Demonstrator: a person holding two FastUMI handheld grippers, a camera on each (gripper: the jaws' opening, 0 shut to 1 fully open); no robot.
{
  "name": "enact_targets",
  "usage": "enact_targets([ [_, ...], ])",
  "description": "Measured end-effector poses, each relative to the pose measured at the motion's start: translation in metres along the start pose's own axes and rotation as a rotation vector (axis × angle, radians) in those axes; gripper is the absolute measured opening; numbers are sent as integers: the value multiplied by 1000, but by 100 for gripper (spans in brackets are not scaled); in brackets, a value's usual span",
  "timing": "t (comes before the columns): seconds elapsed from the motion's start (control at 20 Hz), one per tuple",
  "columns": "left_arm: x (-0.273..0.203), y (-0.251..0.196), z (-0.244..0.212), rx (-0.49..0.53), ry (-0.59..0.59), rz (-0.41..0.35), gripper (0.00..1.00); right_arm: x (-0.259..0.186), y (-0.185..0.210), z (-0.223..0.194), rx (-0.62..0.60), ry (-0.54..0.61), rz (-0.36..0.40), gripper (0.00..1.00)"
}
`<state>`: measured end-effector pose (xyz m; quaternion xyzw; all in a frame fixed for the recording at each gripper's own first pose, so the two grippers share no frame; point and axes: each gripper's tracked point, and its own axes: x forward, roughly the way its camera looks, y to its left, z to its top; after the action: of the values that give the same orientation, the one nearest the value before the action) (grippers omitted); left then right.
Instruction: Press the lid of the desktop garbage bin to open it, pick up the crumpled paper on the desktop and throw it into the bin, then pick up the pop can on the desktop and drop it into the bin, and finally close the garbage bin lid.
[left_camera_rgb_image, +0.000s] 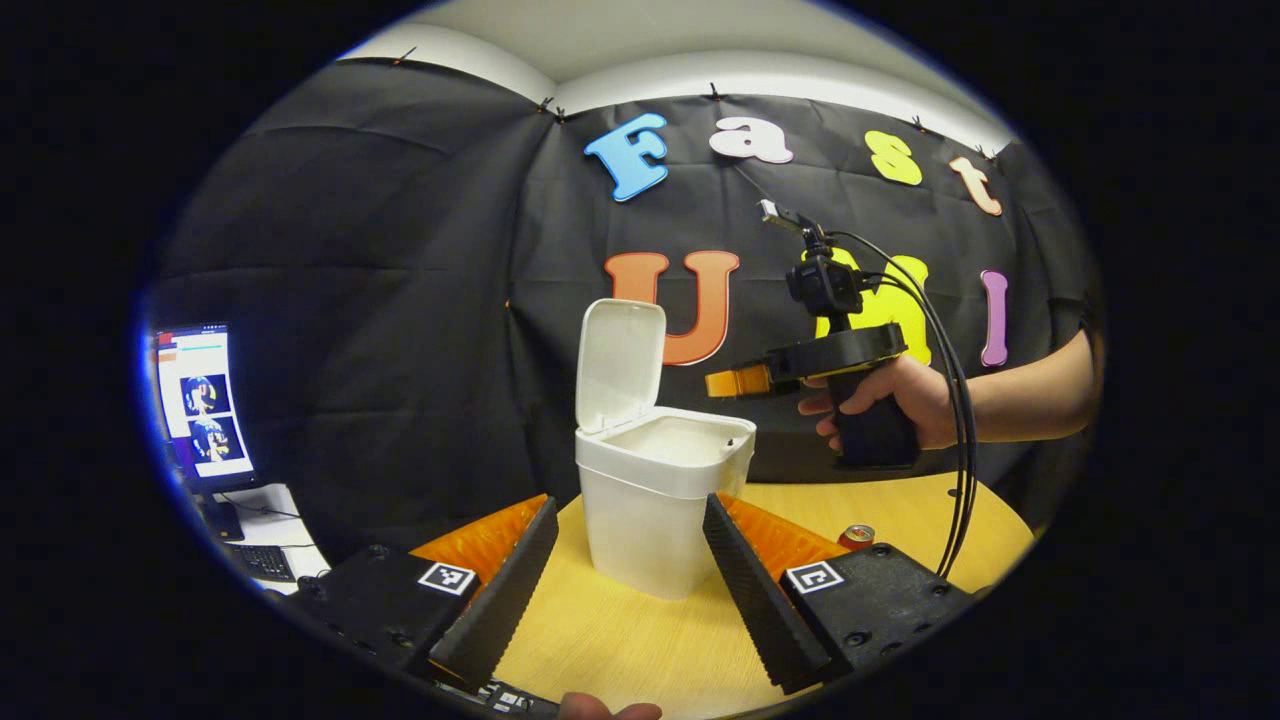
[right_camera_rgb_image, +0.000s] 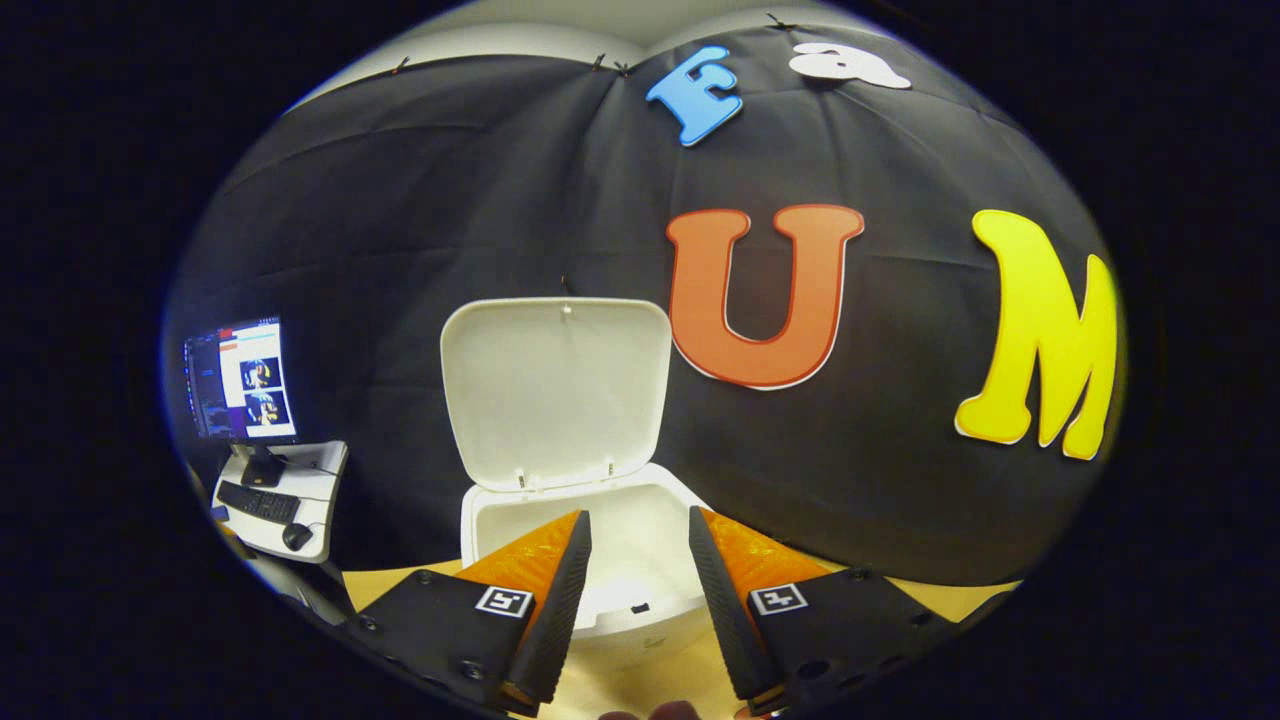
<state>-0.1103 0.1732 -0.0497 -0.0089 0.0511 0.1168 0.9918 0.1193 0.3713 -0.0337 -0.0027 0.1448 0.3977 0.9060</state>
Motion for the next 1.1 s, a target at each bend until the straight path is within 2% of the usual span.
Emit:
enact_targets([
  [0.1, 4, -11, 3, 11, -8, -33, 97, -28, -10, 13, 25, -47, -29, 71],
  [0.5, 20, -80, 11, 28, -44, -192, 96, -162, -95, 37, 0, -189, -273, 70],
  [0.7, 24, -121, 13, 40, -58, -270, 96, -221, -129, 15, 13, -184, -385, 71],
  [0.95, 28, -158, 14, 36, -68, -324, 96, -298, -167, -2, 16, -216, -512, 72],
  [1.1, 31, -179, 6, 17, -59, -353, 96, -339, -188, -15, 27, -217, -585, 77],
])
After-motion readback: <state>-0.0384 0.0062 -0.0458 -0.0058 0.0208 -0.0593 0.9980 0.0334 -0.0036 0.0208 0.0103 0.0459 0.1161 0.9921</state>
